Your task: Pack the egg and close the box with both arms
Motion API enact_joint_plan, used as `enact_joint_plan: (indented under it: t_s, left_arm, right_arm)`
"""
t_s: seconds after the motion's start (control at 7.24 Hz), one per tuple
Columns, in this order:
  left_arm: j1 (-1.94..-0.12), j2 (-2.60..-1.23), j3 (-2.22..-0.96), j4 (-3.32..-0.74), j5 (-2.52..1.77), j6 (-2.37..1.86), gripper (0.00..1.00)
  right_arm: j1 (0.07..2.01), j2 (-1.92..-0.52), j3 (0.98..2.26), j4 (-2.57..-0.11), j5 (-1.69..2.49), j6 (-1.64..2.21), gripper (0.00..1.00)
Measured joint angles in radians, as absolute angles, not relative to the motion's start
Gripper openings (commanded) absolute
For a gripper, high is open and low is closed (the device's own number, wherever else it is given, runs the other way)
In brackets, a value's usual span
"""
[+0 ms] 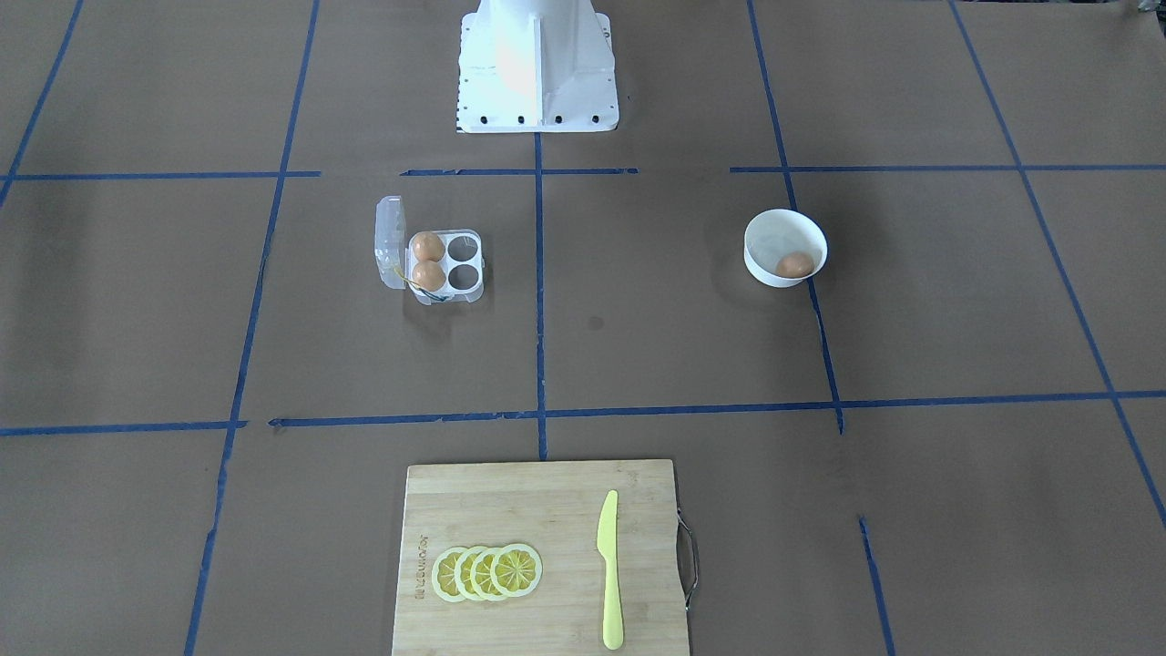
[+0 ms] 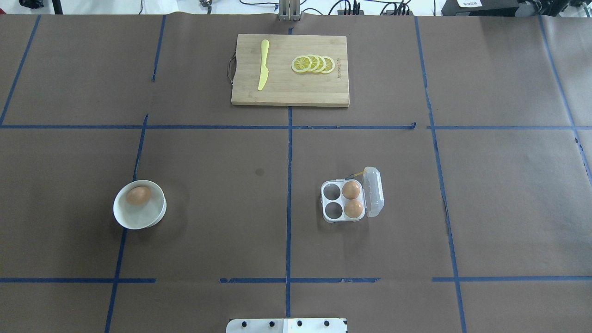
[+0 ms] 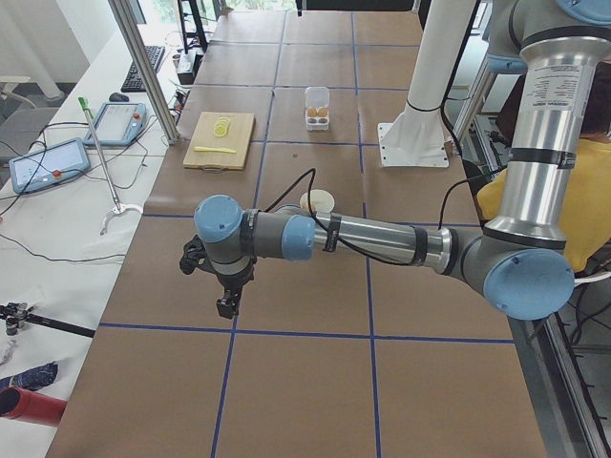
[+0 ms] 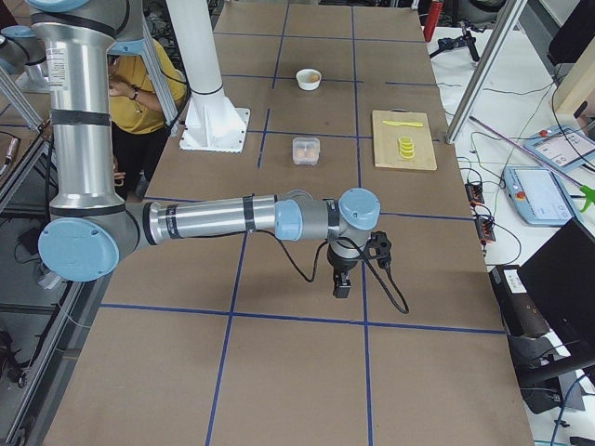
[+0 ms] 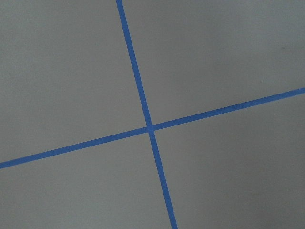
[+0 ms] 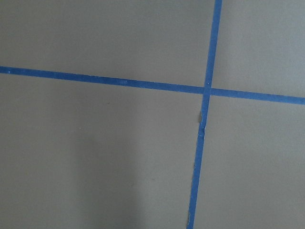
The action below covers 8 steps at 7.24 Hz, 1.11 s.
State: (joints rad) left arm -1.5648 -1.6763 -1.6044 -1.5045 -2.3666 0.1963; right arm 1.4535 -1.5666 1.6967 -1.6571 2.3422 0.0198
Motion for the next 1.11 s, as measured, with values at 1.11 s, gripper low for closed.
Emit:
enact_joint_plan:
  t_s: [1.11]
  left_arm:
    - [-1.488, -1.666, -1.654, -1.577, -2.465, 0.187, 1.00]
  right_arm:
    - [1.418, -1.553, 1.689, -1.657, 2.348, 0.036, 1.00]
